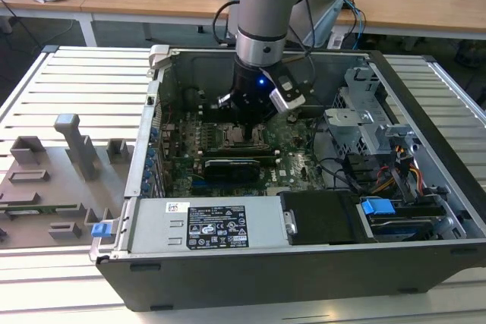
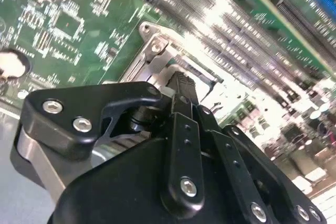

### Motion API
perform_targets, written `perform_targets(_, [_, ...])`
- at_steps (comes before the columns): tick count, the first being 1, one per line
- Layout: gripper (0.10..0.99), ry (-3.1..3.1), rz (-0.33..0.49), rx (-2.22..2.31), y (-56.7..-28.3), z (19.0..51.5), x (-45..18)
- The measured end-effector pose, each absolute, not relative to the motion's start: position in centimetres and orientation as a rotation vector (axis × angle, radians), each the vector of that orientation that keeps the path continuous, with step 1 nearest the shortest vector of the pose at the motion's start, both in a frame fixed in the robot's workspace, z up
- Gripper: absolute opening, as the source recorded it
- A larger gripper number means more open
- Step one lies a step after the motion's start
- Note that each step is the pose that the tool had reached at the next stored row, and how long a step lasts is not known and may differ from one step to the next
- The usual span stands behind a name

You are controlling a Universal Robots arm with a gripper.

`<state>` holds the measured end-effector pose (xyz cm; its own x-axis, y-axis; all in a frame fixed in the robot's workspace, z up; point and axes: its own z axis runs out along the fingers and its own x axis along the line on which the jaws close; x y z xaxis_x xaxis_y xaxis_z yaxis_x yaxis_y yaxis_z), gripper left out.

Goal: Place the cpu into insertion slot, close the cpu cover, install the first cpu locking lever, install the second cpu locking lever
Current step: 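Install the second cpu locking lever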

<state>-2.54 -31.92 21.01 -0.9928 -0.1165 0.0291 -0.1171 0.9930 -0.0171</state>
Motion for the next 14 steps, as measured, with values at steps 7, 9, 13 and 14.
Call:
perform_targets(7, [0.106, -3.108, 0.029, 0.182, -31.6, 24.4, -2.5])
perform_targets(9, [0.106, -3.108, 0.029, 0.182, -31.6, 25.4, -2.5])
perform_targets(13, [0.106, -3.108, 0.029, 0.182, -31.6, 27.6, -2.5])
perform_targets(14, [0.106, -3.108, 0.029, 0.182, -31.6, 27.6, -2.5])
